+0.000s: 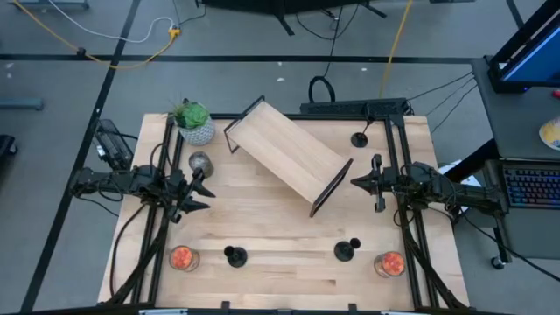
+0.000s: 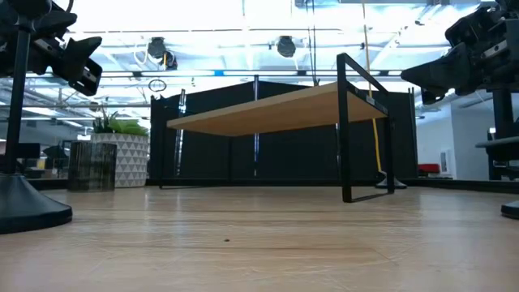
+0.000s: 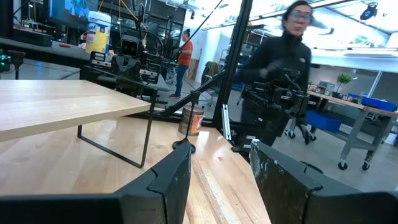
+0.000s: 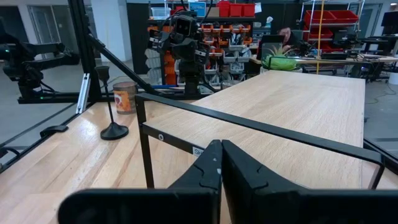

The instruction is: Pick & Place candle stick holders

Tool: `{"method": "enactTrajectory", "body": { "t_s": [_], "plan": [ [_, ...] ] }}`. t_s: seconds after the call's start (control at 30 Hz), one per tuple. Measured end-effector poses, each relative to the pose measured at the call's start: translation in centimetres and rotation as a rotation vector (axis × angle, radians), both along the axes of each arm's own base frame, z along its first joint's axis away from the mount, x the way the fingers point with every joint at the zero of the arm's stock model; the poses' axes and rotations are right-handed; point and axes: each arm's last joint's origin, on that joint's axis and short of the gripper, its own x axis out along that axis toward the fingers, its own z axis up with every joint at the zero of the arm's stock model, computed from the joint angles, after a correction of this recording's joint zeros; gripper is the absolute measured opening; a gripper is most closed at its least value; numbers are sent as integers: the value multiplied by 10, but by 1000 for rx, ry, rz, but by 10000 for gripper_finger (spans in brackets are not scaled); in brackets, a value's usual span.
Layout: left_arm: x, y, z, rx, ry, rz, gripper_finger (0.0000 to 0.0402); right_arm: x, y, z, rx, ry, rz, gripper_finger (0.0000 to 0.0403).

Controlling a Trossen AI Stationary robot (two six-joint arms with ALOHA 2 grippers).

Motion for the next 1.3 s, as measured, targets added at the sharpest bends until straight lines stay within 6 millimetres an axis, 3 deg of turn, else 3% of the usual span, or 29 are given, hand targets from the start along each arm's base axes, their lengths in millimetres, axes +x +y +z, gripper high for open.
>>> {"method": "enactTrajectory", "body": {
  "t_s": [0.63,1.03,1.3],
  "plan": [
    [0,0,0,0,0,0,173,0,0,0,-5,-3,-4,0],
    [0,0,0,0,0,0,173,0,-1,14,-49,-164,-24,0],
    [0,0,0,0,1,0,173,0,-1,15,-49,-163,-25,0]
  ]
}}
